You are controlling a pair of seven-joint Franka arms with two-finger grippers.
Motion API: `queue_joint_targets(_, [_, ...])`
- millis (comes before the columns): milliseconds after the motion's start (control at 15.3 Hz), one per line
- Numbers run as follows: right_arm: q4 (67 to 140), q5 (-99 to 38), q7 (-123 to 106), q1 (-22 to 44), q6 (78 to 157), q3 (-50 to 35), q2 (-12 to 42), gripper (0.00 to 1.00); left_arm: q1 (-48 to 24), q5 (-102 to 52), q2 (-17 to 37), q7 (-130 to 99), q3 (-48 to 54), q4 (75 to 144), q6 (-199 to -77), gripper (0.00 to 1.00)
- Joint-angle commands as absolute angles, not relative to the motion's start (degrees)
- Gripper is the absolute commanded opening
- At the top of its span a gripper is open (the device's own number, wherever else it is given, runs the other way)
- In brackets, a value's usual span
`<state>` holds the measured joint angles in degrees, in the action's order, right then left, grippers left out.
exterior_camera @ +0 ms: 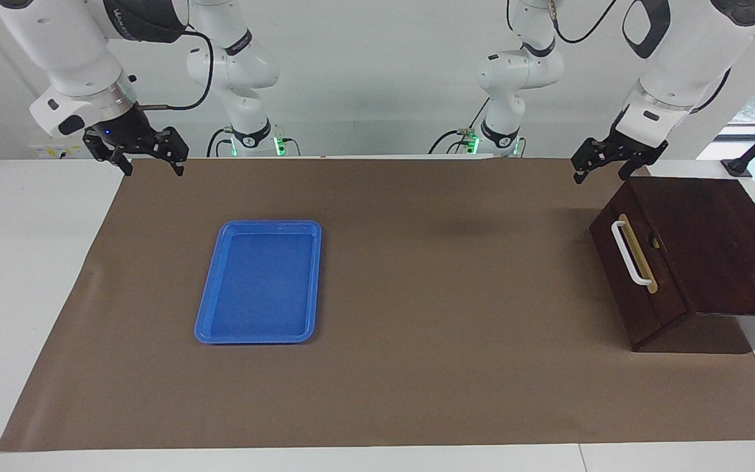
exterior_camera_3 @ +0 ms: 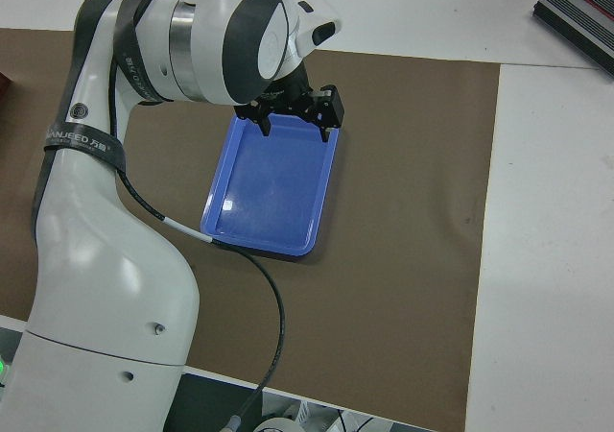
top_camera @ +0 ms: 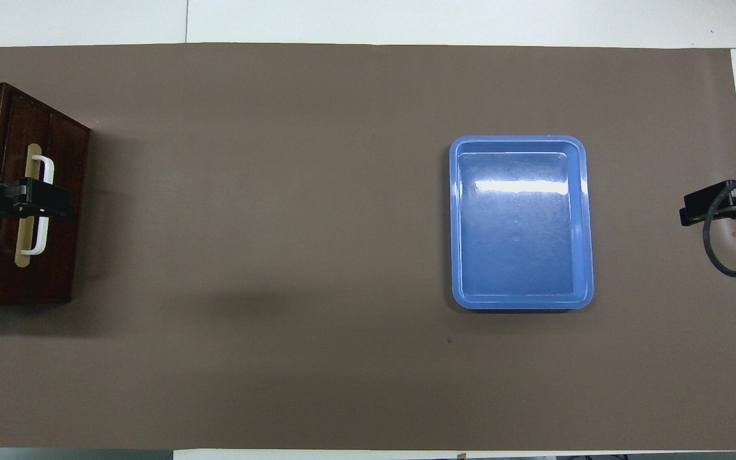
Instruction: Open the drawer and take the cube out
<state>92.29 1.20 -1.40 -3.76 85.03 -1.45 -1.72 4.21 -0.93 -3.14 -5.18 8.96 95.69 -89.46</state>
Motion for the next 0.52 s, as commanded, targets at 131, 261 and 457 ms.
queue_joint_targets(131, [91.93, 1.14, -2.64, -4.66, 84.73, -2.02, -1.85, 1.0, 3.69, -0.26, -4.04, -6.32, 8.88, 95.98, -88.16, 1.0])
queue_joint_targets(261, [91.93, 1.14, -2.64, -4.66, 84.73, -2.02, -1.85, 1.0, 3.69, -0.26, -4.13, -6.5, 8.88, 96.5, -89.2, 1.0])
queue_joint_targets(457, [91.93, 1.14, -2.64, -4.66, 84.81, -2.02, -1.85, 1.0, 2.73, 2.36, -4.04, -5.89, 8.88, 97.73, -92.1, 1.0])
